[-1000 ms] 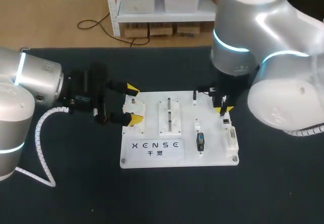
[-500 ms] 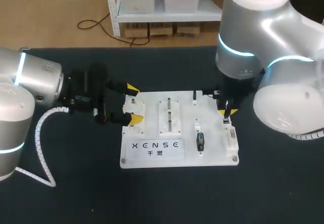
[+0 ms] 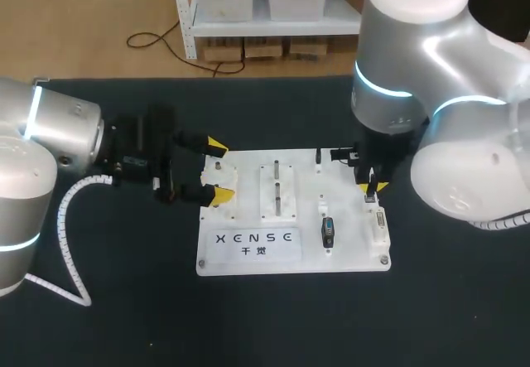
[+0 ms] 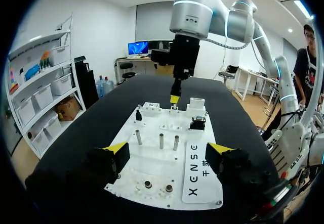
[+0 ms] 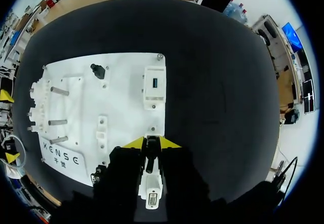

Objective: Insert the Ethernet cable into its matching sockets.

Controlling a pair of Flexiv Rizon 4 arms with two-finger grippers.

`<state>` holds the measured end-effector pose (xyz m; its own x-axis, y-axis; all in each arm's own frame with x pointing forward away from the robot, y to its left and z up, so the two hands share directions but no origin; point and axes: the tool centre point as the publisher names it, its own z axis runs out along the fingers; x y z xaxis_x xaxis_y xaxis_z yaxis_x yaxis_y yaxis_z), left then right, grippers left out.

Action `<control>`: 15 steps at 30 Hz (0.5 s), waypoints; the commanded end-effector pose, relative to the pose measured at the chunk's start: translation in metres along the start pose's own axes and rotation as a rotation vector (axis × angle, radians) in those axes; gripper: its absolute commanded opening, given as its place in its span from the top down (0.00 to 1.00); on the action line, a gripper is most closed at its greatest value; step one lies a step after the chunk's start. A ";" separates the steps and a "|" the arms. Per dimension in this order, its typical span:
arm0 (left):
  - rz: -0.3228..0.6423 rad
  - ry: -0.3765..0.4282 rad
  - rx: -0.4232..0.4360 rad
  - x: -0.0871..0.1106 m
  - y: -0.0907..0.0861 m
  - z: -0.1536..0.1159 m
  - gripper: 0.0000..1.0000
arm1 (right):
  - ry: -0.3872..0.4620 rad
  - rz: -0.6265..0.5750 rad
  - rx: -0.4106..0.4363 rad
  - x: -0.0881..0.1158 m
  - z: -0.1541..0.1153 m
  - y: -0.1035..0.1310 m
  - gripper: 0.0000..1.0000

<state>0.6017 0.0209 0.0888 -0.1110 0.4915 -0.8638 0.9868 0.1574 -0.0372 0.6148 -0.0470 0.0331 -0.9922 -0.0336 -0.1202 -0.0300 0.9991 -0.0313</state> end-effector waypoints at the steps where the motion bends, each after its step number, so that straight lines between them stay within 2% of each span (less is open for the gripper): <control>1: 0.003 -0.007 -0.003 0.002 -0.001 0.000 0.00 | 0.001 -0.001 0.003 -0.001 0.002 -0.001 1.00; 15: 0.003 -0.007 -0.003 0.002 -0.001 0.000 0.00 | 0.000 -0.008 0.005 -0.001 0.005 -0.003 1.00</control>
<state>0.6017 0.0209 0.0888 -0.1110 0.4915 -0.8638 0.9868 0.1574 -0.0372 0.6167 -0.0490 0.0321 -0.9919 -0.0420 -0.1200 -0.0376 0.9986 -0.0383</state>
